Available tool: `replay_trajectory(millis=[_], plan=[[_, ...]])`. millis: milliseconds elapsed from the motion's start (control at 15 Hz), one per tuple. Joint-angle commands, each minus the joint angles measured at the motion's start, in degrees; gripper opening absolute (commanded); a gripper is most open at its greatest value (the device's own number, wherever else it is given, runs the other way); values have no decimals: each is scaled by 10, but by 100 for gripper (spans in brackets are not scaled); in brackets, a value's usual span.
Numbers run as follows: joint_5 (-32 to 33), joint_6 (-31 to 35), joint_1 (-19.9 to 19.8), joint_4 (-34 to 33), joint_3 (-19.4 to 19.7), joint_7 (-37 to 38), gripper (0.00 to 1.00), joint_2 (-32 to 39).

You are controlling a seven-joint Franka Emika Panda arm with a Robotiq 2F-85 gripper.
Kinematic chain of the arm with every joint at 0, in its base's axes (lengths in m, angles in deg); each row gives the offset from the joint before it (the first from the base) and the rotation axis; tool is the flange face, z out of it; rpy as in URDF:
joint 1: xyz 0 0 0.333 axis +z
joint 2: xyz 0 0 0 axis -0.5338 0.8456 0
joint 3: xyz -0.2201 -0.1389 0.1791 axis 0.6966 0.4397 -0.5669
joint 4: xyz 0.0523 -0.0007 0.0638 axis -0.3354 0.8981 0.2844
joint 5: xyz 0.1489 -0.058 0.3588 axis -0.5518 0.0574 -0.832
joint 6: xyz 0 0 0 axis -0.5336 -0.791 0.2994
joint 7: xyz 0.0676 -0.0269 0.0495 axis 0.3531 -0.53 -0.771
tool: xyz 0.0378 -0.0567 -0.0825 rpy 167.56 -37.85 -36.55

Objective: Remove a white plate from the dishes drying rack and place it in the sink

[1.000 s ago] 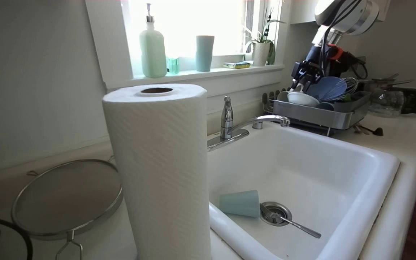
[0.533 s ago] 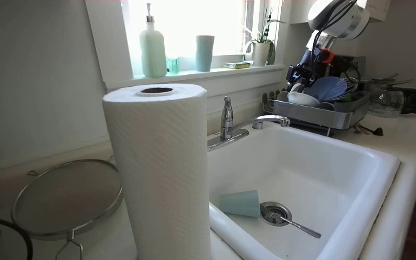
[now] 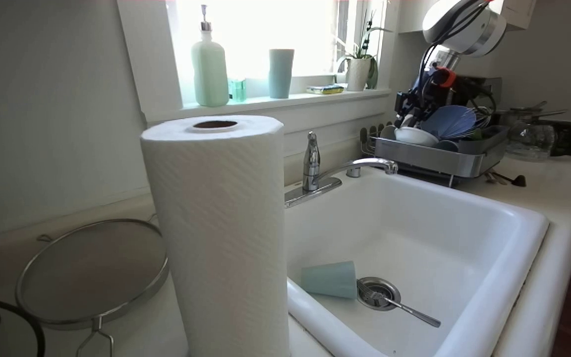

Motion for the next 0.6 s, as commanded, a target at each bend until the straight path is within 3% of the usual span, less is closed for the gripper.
replay_trajectory(millis=[0,200,267,333,533], plan=[[-7,-12,-12,-23,-9,23,36,14],[-10,-12,-13,-27,-10,32,26,15],[-10,-13,-13,-29,-10,36,18,16],[-10,-13,-13,-31,-10,39,23,16],[-10,-18,-14,-35,-10,44,16,18]])
